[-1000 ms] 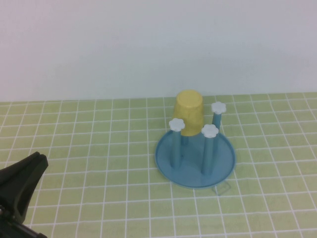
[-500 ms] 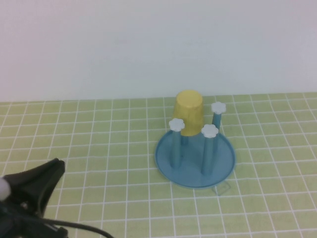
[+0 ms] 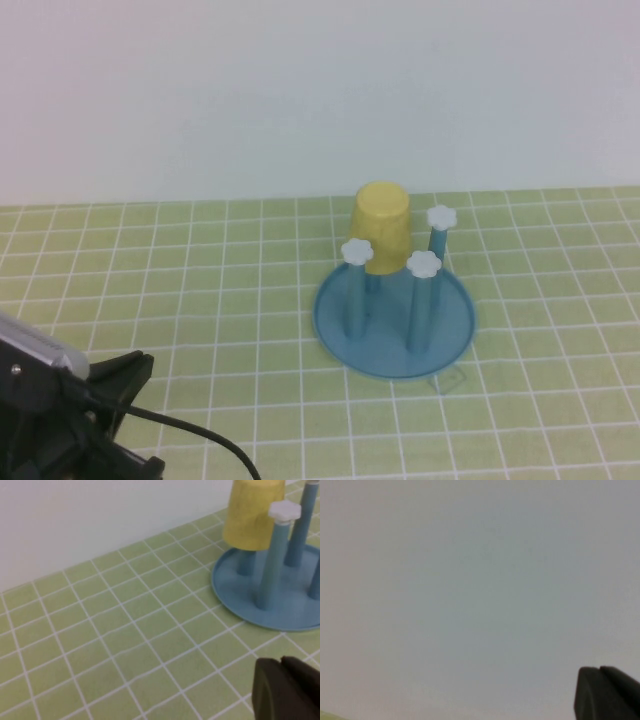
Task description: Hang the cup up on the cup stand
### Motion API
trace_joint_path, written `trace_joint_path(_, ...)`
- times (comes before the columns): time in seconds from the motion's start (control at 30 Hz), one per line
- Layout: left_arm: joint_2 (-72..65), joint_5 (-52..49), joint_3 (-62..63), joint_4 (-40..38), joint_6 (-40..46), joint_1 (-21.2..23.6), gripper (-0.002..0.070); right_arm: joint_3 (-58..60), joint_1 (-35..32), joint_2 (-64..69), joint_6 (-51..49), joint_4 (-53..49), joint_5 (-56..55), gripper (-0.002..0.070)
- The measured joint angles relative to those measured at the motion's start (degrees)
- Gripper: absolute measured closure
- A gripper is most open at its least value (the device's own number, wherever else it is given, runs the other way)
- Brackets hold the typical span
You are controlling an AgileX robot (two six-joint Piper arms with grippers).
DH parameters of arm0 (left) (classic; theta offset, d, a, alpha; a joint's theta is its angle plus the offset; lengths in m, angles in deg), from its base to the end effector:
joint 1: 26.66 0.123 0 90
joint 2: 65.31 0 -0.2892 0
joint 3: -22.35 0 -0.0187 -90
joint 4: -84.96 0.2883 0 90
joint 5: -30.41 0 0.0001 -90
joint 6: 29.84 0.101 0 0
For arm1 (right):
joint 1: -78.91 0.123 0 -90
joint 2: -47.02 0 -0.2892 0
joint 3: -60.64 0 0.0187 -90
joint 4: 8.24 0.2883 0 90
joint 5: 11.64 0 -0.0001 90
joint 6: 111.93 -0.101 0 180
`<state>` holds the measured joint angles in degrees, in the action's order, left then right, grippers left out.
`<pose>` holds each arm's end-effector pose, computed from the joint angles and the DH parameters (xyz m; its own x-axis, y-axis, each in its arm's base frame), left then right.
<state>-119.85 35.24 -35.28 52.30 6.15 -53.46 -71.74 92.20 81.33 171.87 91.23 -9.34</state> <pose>0.1825 -0.0871 0.2357 -0.2522 0.1942 -0.9480 0.4277 0.9011 0.0708 0.1390 0.0370 0.3598 0.1628 -0.0389 -0.9859 -0.2563 0.9633 -0.0804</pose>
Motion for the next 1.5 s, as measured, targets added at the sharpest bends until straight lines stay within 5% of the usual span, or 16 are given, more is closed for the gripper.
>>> trace_joint_path(0.5,7.2,-1.6,0.0,0.0,0.0,3.8,0.0676,0.0,-0.1,0.3,6.6,-1.3,6.4,0.0678)
trace_joint_path(0.73,11.7,-2.0,-0.1,0.0,0.0,9.6,0.0676,1.2,-0.5,-3.3,-26.4,-29.5,4.9,0.0678)
trace_joint_path(0.97,16.2,-2.3,-0.1,0.0,0.0,16.3,0.0676,6.6,-8.4,-11.7,-35.3,-37.8,8.1,0.0678)
trace_joint_path(1.27,19.6,-2.3,-0.1,0.0,0.0,23.3,0.0676,15.0,-10.8,-21.0,-68.8,-77.4,23.5,0.0678)
trace_joint_path(1.37,19.6,-2.3,-0.4,0.0,0.0,23.4,0.0676,18.1,-10.8,-23.7,-82.5,-87.7,24.2,0.0678)
trace_joint_path(1.5,19.6,-2.7,-0.4,0.0,0.0,23.4,0.0676,22.8,-10.9,-26.6,-89.0,-94.3,23.6,0.0678)
